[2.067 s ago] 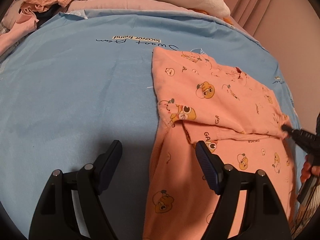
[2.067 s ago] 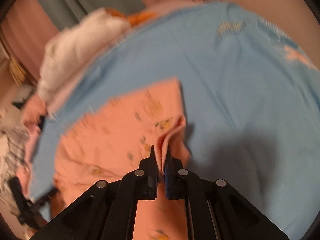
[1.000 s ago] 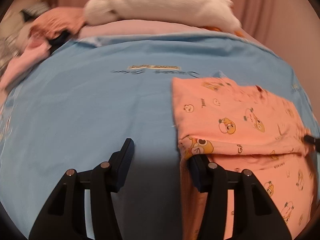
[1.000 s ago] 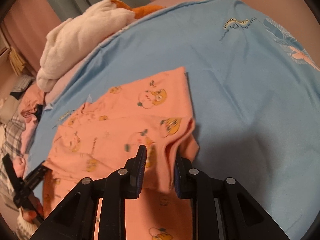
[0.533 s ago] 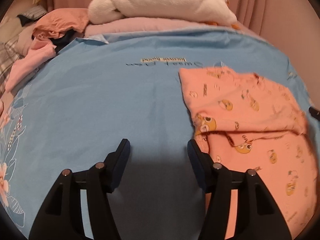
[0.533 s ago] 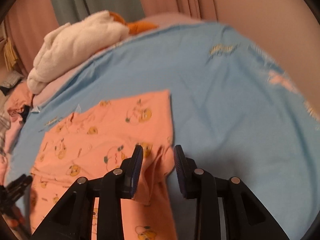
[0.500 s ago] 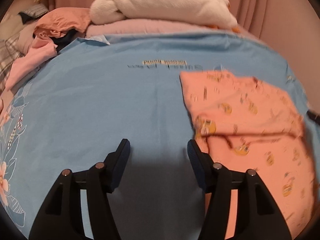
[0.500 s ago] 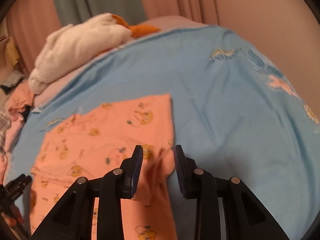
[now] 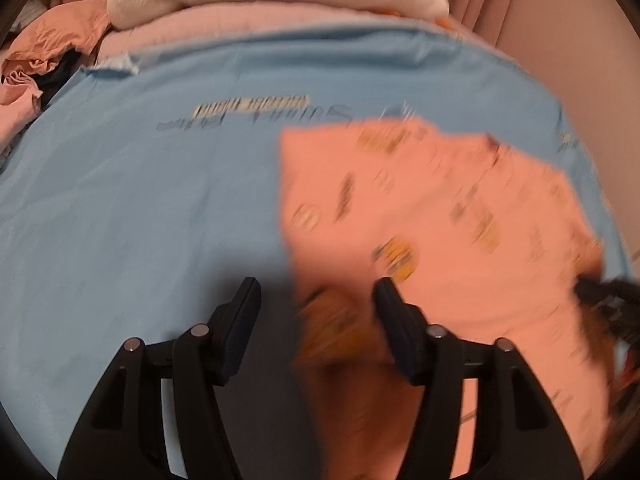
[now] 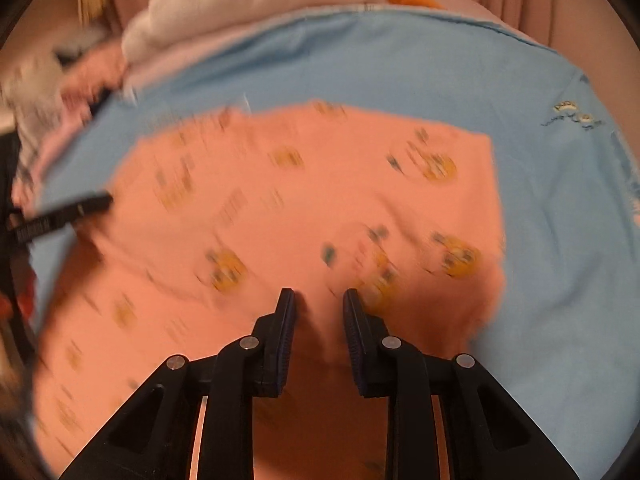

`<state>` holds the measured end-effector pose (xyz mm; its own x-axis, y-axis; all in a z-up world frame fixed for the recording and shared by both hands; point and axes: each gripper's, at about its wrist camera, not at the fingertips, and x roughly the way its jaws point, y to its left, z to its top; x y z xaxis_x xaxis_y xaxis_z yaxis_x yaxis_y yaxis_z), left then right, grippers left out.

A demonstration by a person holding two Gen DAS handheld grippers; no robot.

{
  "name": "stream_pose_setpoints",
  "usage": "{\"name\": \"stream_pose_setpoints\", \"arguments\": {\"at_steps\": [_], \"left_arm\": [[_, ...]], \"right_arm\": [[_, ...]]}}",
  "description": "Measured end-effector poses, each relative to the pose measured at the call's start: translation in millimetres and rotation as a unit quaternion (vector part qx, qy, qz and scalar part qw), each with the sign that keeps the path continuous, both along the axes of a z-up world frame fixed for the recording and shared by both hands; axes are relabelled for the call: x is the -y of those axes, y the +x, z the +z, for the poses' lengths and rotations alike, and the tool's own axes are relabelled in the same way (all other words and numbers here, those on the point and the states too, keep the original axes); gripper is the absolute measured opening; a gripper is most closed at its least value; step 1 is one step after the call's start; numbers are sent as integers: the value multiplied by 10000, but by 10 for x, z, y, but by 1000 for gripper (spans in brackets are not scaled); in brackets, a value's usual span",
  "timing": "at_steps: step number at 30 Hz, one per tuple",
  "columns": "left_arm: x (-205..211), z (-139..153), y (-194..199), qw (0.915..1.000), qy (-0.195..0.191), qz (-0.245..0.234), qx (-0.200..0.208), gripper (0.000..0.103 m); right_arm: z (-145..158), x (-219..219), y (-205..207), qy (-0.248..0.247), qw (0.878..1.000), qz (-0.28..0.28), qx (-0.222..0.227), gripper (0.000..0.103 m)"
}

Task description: Fold small clothes

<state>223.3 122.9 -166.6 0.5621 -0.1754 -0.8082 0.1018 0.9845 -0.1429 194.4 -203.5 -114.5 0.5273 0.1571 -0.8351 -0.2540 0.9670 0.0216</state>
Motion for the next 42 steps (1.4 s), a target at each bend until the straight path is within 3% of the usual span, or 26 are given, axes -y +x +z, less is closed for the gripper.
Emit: {"name": "stream_pose_setpoints", "arguments": {"at_steps": [2,8,12,15,18,21,25,28,32,36,42], "left_arm": [[-87,2,-97,9999,28,-63,117,63],[-100,190,-187,9996,31,4,274,61],[114,266,-208,9987,-95,-284,411,61],[286,171,-204,9984,-21,-474,304,61],[297,55,-248,9985,112,-477,228,62],[205,136,-370,9986,33,-479,227,65],[6,194,-719,9990,-268,-345,124,66],[-167,153,-1008,9976,-644,-227,-126,69],[-237,79,-1393,9949,-922,-160,-380,71],[-253,52,-1679,9838,-1689,-176,-570,74],[-123,12,-2010,9657,-2428,-443,-805,74]], "right_arm": [[25,107,-69,6,10000,-33,-80,15],[182,105,-178,217,9995,-47,241,16],[244,-124,-141,530,9973,211,451,16],[97,-318,-17,617,9970,366,300,16],[-75,-349,-27,399,9984,362,143,16],[-15,-292,-159,537,9981,295,112,19],[74,23,-497,790,9968,-60,67,37],[94,324,-771,1061,9933,-465,60,39],[19,696,-1089,1431,9841,-1041,-121,50],[-111,879,-1345,1681,9758,-1347,-373,50],[-206,871,-1652,2235,9683,-951,-572,50]]}}
